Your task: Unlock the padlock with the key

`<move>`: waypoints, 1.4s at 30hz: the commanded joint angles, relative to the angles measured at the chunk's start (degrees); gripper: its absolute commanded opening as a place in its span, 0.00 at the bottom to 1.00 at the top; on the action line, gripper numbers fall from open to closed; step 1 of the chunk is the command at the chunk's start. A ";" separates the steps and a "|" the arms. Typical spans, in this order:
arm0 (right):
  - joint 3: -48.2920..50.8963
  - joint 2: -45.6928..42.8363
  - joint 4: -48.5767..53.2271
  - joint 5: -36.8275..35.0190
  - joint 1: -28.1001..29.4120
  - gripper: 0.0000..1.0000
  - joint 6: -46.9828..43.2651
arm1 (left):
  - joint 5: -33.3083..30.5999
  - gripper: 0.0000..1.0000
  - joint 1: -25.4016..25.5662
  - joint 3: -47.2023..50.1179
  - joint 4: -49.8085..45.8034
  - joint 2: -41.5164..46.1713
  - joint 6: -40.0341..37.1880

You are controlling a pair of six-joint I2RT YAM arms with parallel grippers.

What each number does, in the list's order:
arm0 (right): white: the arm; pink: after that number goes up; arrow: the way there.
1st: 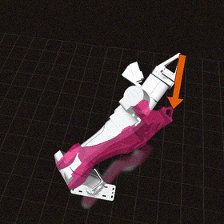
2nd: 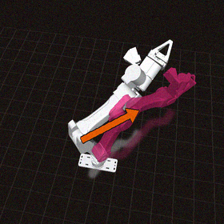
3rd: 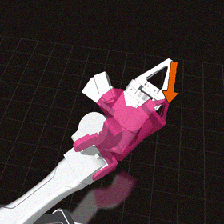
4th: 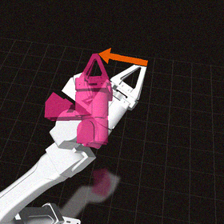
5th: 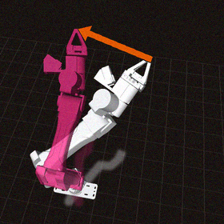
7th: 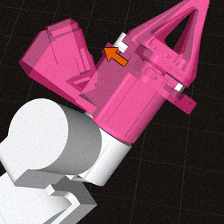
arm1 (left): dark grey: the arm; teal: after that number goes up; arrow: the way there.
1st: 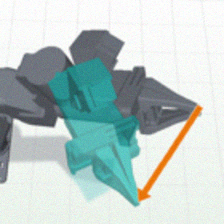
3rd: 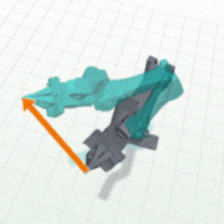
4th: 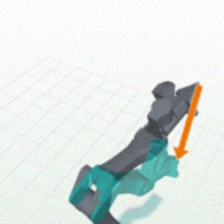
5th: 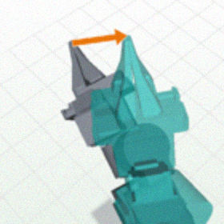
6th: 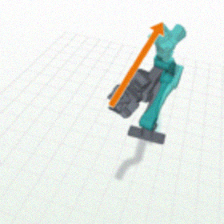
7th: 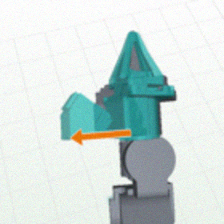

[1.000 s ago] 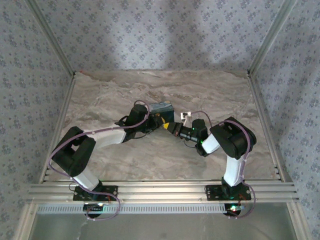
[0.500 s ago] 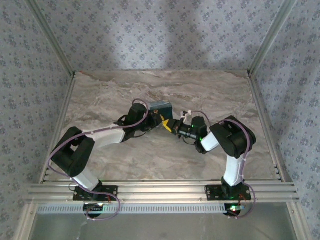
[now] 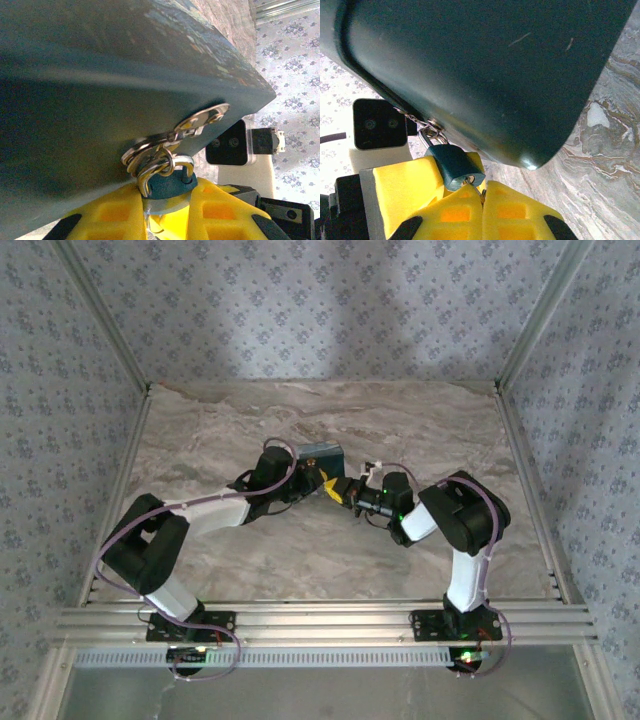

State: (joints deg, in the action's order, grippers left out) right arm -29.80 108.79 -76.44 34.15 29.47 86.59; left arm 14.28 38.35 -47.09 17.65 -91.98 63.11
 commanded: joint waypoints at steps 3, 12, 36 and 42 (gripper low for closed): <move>-2.47 -0.14 -3.29 2.76 0.83 0.00 2.64 | 3.11 0.12 1.42 0.28 1.55 1.19 -0.53; 1.80 -0.43 -3.29 -0.47 0.16 0.10 -4.30 | 2.70 0.12 1.13 0.00 0.38 2.22 -0.71; 2.82 -3.39 0.99 -1.18 0.45 0.00 -10.55 | 2.46 0.32 0.36 -0.28 -1.33 2.92 -1.63; 3.09 -3.36 1.47 -1.59 0.56 0.00 -10.16 | 1.33 0.39 -0.08 0.52 -2.99 4.86 -2.30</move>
State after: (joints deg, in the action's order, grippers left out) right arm -27.03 106.48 -75.79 33.71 29.76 76.86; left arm 15.92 38.65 -47.07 15.16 -90.00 62.00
